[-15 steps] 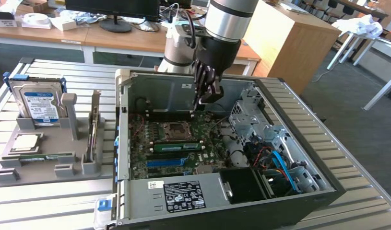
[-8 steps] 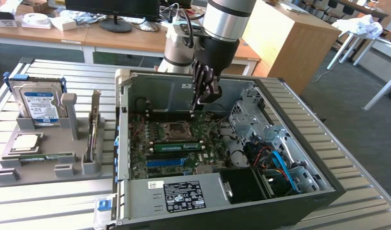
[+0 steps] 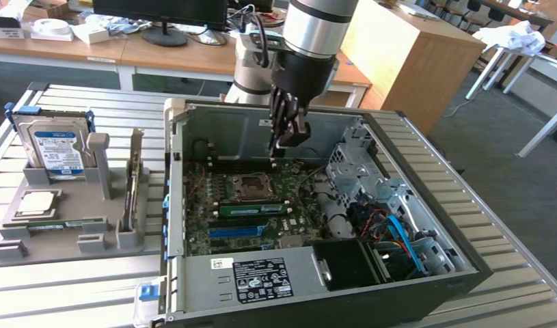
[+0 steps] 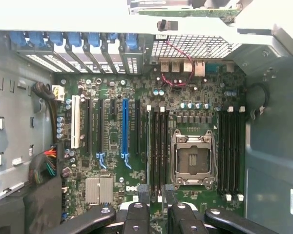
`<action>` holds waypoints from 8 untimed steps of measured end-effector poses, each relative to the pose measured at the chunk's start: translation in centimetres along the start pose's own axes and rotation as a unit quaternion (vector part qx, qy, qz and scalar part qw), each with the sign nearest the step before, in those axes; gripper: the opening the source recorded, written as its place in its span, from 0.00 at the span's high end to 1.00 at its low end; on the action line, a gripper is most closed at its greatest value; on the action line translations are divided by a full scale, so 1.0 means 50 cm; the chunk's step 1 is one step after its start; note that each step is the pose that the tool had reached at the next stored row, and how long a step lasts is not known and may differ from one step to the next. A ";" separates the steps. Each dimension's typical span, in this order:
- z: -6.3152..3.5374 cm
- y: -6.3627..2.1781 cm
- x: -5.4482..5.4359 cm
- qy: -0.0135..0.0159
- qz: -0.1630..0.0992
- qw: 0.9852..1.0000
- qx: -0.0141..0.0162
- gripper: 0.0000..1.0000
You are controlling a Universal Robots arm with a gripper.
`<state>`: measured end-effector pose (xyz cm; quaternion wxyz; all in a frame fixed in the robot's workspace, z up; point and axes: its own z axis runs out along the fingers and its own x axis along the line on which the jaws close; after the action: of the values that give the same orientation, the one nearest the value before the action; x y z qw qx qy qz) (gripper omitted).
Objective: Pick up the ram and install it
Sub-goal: 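Insert the ram into the slot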
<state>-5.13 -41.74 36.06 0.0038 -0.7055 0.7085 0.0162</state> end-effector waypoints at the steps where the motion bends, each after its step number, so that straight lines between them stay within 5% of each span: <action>1: 0.000 0.002 0.000 0.000 0.000 1.000 0.000 0.75; 8: 0.000 0.012 0.000 0.000 0.000 1.000 0.000 0.75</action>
<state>-5.73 -41.74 36.06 0.0039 -0.7055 0.7085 0.0161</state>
